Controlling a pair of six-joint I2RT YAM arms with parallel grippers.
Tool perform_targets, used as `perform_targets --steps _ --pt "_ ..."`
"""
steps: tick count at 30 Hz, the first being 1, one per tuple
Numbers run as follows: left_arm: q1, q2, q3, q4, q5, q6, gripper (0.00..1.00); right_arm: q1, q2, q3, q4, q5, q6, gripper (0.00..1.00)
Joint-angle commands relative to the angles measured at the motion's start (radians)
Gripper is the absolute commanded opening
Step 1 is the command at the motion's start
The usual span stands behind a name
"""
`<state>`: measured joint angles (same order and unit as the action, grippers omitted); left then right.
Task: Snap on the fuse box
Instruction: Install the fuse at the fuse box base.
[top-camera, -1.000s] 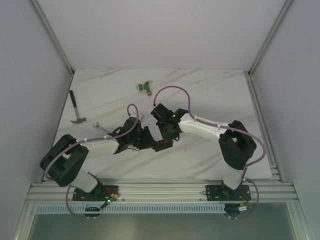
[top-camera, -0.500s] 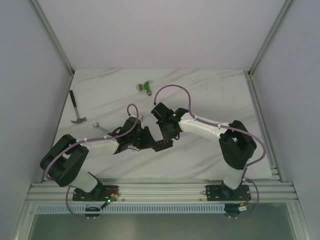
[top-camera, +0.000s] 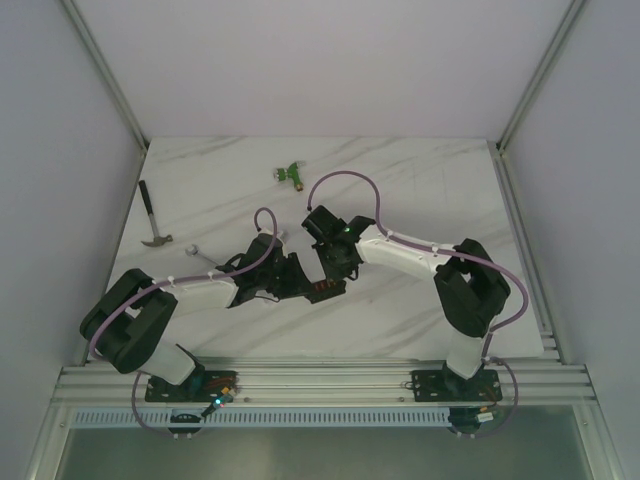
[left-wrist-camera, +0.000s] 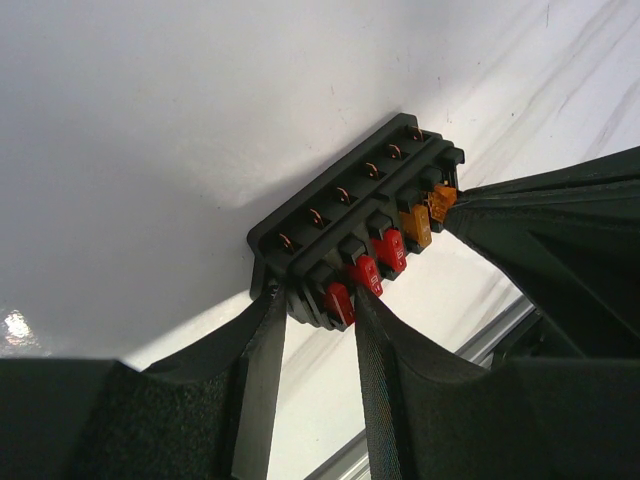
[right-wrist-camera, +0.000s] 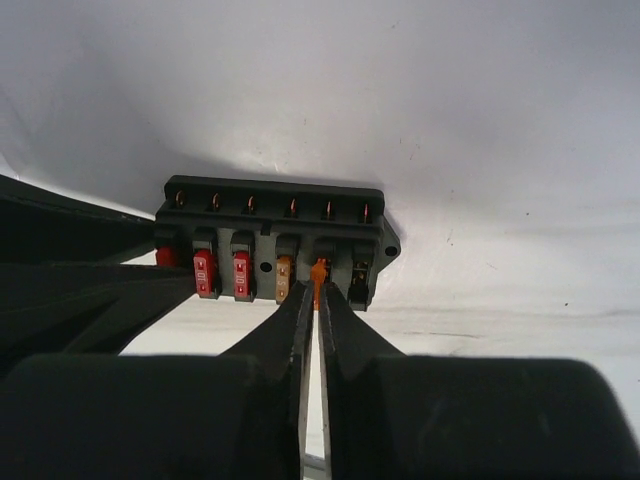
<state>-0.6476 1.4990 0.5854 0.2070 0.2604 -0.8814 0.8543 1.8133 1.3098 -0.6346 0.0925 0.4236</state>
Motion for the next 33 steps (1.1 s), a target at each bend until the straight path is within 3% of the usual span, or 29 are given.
perform_targets --steps 1,5,14,25,33 --pt "-0.003 0.01 0.022 -0.038 -0.003 0.013 0.43 -0.009 0.032 0.005 -0.021 -0.027 0.013 0.06" --pt "-0.003 0.012 0.023 -0.04 -0.002 0.013 0.43 -0.019 0.05 -0.012 -0.051 -0.045 0.008 0.0" --pt "-0.004 0.016 0.024 -0.047 -0.001 0.013 0.43 -0.057 0.045 -0.087 -0.103 0.01 -0.021 0.0" --pt "-0.003 0.024 0.031 -0.046 0.002 0.011 0.42 -0.021 -0.03 0.05 -0.025 -0.031 -0.027 0.2" --pt "-0.003 0.023 0.028 -0.046 0.003 0.015 0.43 -0.023 0.003 0.038 -0.027 -0.01 0.007 0.25"
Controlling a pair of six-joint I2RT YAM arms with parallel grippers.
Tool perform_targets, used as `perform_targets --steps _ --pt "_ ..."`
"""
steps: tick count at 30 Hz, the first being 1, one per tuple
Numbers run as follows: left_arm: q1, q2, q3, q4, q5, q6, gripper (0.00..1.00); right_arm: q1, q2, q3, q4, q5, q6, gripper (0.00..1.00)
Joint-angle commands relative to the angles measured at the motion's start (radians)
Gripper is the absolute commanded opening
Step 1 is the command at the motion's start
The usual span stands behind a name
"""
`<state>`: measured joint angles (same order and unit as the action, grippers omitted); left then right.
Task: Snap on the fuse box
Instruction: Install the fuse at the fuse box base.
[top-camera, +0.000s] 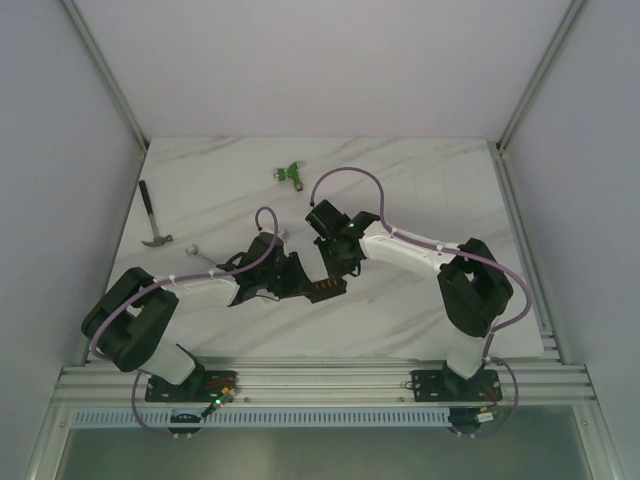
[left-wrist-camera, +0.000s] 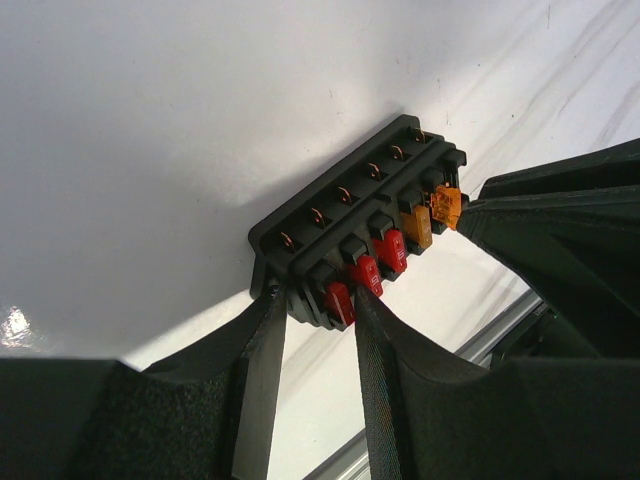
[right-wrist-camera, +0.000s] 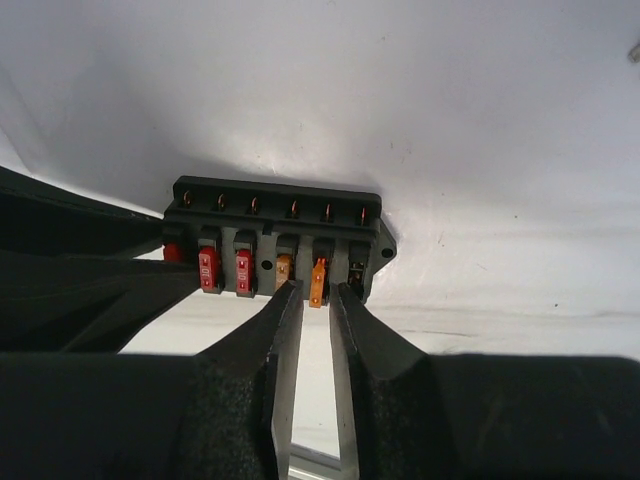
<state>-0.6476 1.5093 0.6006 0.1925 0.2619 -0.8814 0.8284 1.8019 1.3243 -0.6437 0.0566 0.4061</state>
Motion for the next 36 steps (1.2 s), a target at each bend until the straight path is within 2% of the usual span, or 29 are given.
perform_targets --steps 1,13,15,21,36 --pt "-0.002 0.011 0.013 -0.031 0.001 0.015 0.43 0.003 0.019 0.025 -0.018 0.027 0.025 0.25" --pt "-0.003 0.009 0.01 -0.032 0.0 0.014 0.42 0.003 0.05 0.013 -0.018 -0.001 0.03 0.22" --pt "-0.003 0.009 0.01 -0.032 -0.001 0.015 0.43 0.003 0.054 0.011 -0.019 -0.007 0.029 0.18" --pt "-0.003 0.007 0.01 -0.033 -0.002 0.015 0.42 0.001 0.071 -0.005 -0.041 -0.005 0.029 0.0" --pt "-0.003 0.007 0.004 -0.039 -0.006 0.013 0.42 -0.029 0.122 -0.19 -0.024 0.048 -0.009 0.0"
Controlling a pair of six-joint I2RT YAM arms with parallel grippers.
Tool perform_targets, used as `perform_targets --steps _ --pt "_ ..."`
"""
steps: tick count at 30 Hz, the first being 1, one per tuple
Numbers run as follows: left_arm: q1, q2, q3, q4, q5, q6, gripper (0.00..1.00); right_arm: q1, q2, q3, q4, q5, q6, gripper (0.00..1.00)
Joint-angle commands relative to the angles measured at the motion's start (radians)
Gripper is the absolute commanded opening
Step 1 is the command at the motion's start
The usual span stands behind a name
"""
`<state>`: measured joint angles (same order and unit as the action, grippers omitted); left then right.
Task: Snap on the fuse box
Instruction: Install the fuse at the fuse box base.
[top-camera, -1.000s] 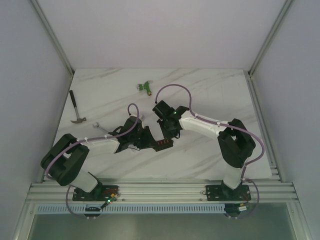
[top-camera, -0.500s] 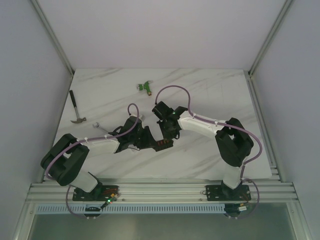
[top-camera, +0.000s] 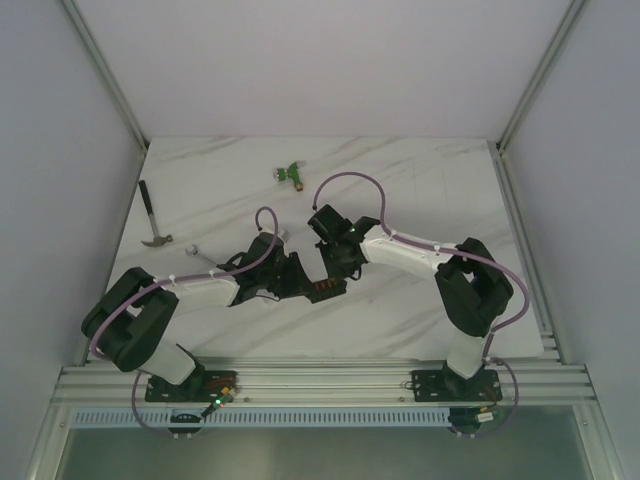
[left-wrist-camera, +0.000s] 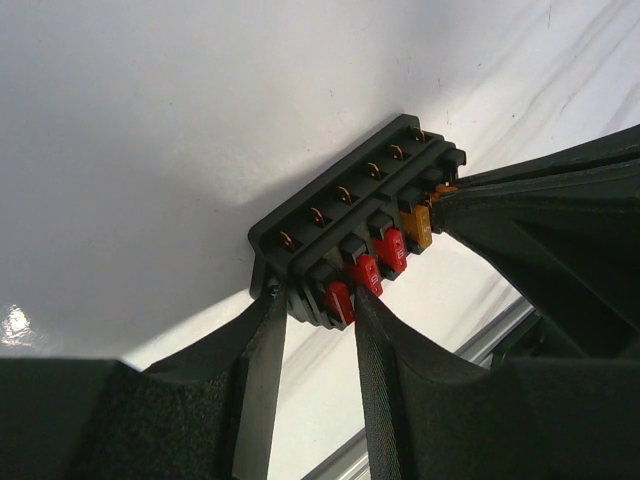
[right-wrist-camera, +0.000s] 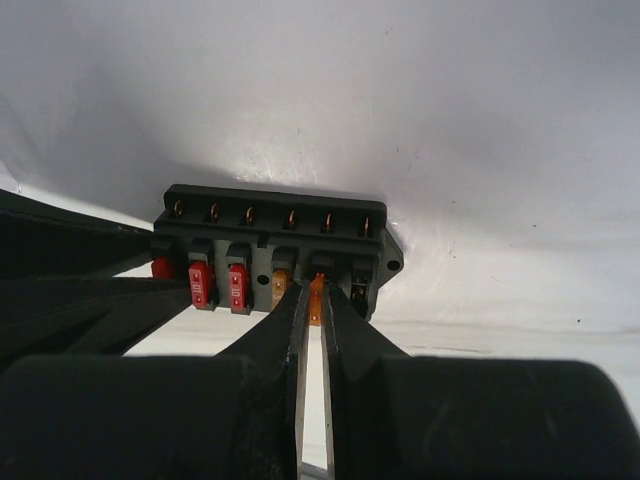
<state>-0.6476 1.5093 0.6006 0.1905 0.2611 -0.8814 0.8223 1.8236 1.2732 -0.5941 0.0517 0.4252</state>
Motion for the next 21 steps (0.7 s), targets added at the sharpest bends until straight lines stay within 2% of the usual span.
perform_targets --steps 1,11,21 --pt "-0.002 0.007 0.005 -0.038 -0.006 0.013 0.42 -0.029 0.099 -0.152 -0.073 0.055 -0.032 0.0" --pt "-0.003 0.008 0.004 -0.043 -0.01 0.01 0.42 -0.037 0.154 -0.21 -0.063 0.063 -0.091 0.0" --pt "-0.003 0.02 0.015 -0.044 -0.004 0.009 0.42 0.04 0.143 -0.086 -0.068 -0.01 -0.084 0.0"
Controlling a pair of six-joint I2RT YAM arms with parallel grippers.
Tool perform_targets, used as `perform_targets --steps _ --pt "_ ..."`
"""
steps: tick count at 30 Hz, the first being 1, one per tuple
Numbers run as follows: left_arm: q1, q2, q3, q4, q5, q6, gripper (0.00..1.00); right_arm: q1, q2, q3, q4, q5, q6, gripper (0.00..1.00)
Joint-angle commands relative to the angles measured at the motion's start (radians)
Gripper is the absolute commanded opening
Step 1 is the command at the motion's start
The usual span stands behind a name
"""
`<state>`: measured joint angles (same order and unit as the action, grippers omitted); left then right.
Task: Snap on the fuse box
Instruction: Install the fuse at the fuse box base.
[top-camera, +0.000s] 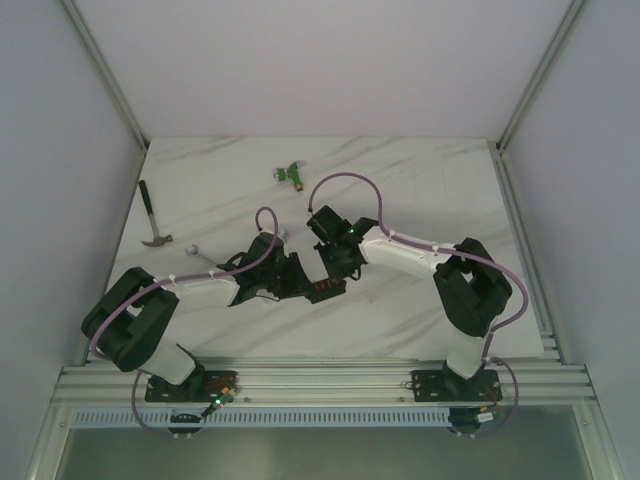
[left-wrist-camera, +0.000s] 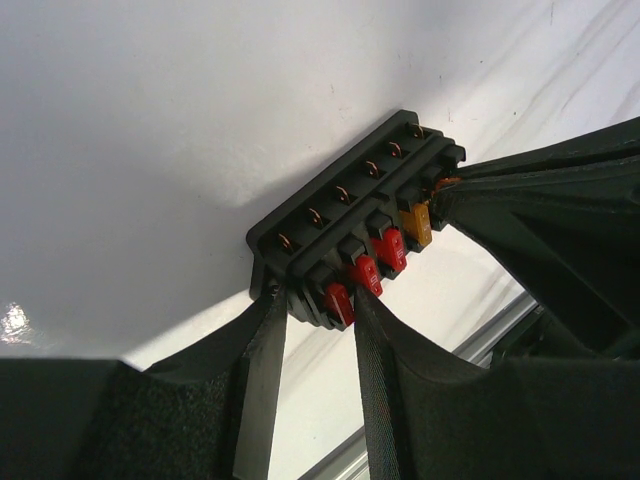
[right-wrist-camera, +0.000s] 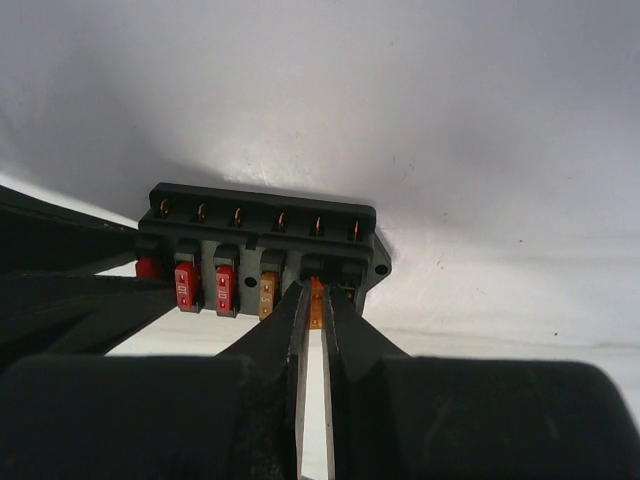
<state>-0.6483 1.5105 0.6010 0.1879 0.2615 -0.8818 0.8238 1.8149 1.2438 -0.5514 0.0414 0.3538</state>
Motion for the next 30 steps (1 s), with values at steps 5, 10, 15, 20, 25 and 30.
perform_targets --steps 5,10,15,20,25,30 --pt "-0.001 0.018 0.017 -0.041 -0.004 0.009 0.42 0.055 0.176 -0.027 -0.126 0.014 0.002 0.0" --pt "-0.002 0.018 0.014 -0.041 -0.007 0.008 0.42 0.067 0.182 -0.006 -0.134 0.018 0.004 0.0" --pt "-0.002 0.02 0.017 -0.041 -0.01 0.005 0.41 0.075 0.196 0.0 -0.124 -0.006 0.008 0.0" --pt "-0.003 0.02 0.011 -0.041 -0.011 0.002 0.41 0.073 0.234 -0.035 -0.111 0.006 0.017 0.0" --pt "-0.002 0.013 0.005 -0.041 -0.013 0.002 0.41 0.028 0.232 -0.115 -0.096 0.039 0.017 0.0" --pt "-0.002 0.018 0.008 -0.041 -0.013 0.001 0.4 0.009 0.25 -0.142 -0.098 0.064 0.002 0.0"
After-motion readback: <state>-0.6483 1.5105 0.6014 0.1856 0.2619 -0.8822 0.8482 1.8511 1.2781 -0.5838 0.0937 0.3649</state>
